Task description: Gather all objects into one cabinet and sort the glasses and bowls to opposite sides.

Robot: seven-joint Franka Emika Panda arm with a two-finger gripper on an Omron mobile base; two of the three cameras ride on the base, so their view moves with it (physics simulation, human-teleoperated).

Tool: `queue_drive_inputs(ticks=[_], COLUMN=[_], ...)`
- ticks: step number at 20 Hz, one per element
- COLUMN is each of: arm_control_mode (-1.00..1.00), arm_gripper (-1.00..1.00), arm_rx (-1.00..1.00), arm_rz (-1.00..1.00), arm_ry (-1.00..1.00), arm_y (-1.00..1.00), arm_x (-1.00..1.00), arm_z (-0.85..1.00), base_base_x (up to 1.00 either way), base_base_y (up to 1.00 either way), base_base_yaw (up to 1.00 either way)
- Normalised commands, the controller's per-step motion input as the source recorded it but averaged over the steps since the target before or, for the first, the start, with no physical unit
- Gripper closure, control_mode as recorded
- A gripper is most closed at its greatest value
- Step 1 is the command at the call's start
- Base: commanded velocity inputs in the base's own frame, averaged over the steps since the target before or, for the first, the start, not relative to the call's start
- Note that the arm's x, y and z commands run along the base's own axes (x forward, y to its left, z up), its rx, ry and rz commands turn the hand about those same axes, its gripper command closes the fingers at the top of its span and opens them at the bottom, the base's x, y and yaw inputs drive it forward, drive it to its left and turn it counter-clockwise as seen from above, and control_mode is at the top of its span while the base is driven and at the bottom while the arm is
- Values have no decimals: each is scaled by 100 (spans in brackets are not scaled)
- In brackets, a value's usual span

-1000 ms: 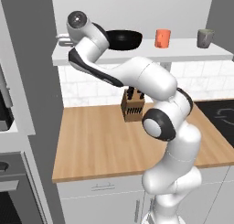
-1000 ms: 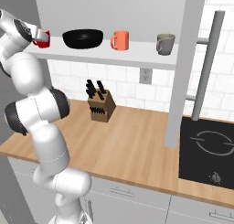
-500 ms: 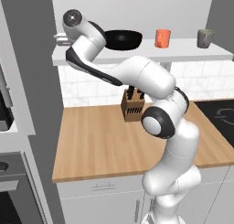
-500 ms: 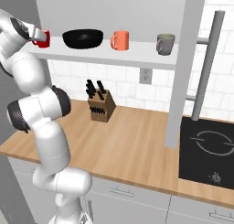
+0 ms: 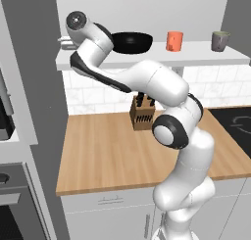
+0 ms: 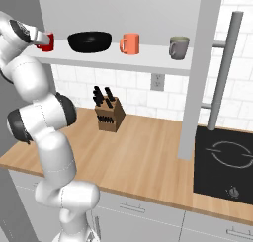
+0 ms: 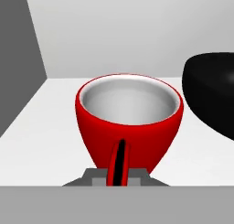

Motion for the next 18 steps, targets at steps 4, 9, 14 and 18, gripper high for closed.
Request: queue_drive_inputs(ticks=[4, 9, 14, 18], arm_control_mode=[-100, -100, -100, -100], arm_gripper=[100, 100, 100, 100], arm_rx=[1, 3, 6, 5], arm_rz=[3, 3, 3, 0], arm_ry=[-8, -12, -7, -6], arm_y=[-24, -40, -84, -100], arm_x=[-73, -76, -64, -45], arm_z=[-5, -4, 0, 0], base_base_x=[0, 0, 0, 0], base_base_y=[0, 0, 0, 0], base_base_yaw=[0, 0, 0, 0])
